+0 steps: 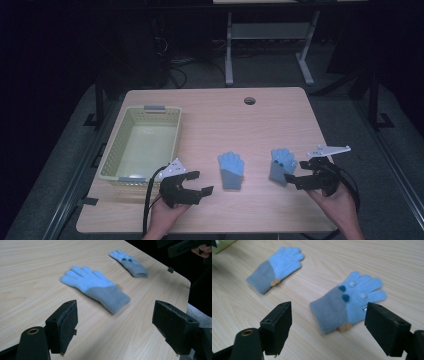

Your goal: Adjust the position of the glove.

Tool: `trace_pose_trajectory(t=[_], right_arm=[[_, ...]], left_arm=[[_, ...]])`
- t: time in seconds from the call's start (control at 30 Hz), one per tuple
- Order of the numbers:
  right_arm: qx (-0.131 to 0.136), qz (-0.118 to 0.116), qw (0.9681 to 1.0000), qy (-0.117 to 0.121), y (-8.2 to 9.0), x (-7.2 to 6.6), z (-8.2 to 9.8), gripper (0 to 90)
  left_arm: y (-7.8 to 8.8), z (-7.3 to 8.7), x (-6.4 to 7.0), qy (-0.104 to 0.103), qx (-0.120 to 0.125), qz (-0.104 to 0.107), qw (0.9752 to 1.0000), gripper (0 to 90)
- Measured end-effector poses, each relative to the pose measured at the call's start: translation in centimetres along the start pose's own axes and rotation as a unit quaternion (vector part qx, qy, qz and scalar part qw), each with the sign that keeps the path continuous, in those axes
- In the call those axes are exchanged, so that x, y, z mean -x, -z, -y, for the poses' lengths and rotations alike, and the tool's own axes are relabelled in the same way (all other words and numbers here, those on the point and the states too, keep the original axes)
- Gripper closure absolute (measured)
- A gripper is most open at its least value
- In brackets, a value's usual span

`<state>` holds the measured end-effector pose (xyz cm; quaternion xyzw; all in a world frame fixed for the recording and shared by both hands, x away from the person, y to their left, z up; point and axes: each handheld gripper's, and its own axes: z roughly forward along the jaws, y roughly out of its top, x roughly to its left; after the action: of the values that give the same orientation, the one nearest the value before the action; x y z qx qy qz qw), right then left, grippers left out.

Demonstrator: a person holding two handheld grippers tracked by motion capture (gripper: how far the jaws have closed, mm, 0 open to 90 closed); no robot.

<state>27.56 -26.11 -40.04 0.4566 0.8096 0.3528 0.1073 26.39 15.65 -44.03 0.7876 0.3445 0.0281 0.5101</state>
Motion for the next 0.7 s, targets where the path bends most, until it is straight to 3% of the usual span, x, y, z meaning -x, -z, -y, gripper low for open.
trace_pose_trajectory(t=[0.13, 0.4, 0.7], right_arm=[[-0.01, -0.004, 0.9999, -0.004, -0.3, 0.3, -0.8, 21.5], [-0.026, -0.005, 0.9996, 0.013, -0.5, 0.6, -2.9, 21.0], [-0.045, -0.005, 0.9989, 0.015, -1.9, 0.8, -4.2, 21.6]], left_arm=[[0.0, 0.0, 0.0, 0.0, 0.0, 0.001, 1.0, 20.3], [-0.1, 0.0, -0.1, -0.003, -0.003, 0.003, 1.0, 20.3], [-0.1, -0.1, 0.0, -0.001, 0.005, 0.002, 1.0, 20.3]])
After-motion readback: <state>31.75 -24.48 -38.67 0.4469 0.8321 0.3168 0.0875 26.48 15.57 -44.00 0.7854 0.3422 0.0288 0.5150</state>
